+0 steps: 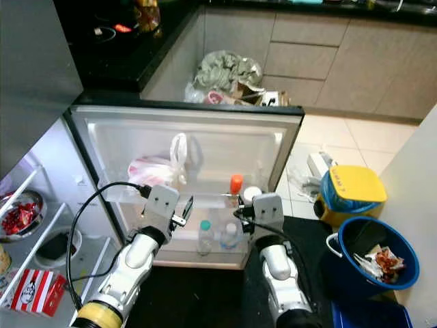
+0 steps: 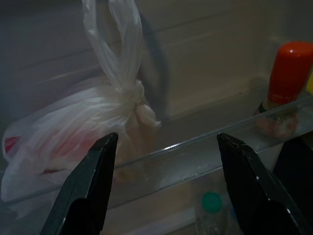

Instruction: Restocking fridge

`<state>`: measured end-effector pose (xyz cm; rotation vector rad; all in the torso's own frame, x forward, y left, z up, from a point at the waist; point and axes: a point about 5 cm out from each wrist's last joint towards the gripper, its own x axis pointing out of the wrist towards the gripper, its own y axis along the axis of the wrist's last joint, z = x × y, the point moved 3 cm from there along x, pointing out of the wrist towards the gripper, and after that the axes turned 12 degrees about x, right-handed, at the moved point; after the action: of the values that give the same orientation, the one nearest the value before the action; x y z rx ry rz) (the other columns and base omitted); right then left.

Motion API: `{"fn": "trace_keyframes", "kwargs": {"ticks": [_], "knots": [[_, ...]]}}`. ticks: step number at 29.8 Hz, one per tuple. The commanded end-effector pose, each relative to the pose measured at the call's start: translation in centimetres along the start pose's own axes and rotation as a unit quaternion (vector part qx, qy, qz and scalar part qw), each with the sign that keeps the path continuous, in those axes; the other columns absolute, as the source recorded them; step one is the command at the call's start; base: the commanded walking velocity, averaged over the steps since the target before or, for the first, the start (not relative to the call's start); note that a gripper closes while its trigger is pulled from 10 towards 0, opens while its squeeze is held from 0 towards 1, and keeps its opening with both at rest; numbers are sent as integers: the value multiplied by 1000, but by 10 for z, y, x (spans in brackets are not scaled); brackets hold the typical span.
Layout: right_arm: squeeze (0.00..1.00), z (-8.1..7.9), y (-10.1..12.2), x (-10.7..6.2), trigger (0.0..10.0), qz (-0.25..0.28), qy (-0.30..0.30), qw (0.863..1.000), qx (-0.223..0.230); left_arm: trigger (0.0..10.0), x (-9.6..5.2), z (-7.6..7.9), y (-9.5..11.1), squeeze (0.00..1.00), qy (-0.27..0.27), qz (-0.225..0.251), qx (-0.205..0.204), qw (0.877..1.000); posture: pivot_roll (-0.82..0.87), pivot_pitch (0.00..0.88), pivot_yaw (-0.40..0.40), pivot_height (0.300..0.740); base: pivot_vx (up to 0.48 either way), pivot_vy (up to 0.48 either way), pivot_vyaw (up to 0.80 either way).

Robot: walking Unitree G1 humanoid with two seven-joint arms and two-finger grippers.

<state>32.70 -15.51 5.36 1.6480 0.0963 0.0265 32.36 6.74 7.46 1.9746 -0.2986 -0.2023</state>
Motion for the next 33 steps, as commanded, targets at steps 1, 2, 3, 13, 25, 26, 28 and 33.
{"fn": "trace_keyframes", "kwargs": {"ticks": [1,2,3,13,25,26,28,33], "knots": [[0,0,9,1,10000,16,1,1000,6,10000,-3,0,-6,0,1,-11,5,1000,-70,5,-73,740,0,0,0],[0,0,9,1,10000,16,1,1000,6,10000,-3,0,-6,0,1,-11,5,1000,-70,5,-73,740,0,0,0],[0,0,12,2,10000,20,1,1000,6,10000,-3,0,-6,0,2,-11,4,1000,-70,7,-77,740,0,0,0],[0,-13,22,-34,10000,36,28,999,-14,10000,-10,-6,-16,0,10,-19,23,1000,-59,42,-126,740,0,0,0],[0,-1,101,-46,10000,124,-44,991,-9,10000,-27,-10,-25,0,22,-36,24,999,-59,137,-152,740,0,0,0],[0,-1,101,-46,10000,124,-44,991,-9,10000,-27,-10,-25,0,22,-36,24,999,-59,137,-152,740,0,0,0],[0,-8,107,-50,10000,127,-38,991,-4,10000,-28,-9,-25,0,20,-35,25,999,-53,153,-153,740,0,0,0],[0,-15,114,-54,10000,130,-26,991,-2,10000,-28,-11,-22,0,19,-33,28,999,-44,178,-151,740,0,0,0]]}}
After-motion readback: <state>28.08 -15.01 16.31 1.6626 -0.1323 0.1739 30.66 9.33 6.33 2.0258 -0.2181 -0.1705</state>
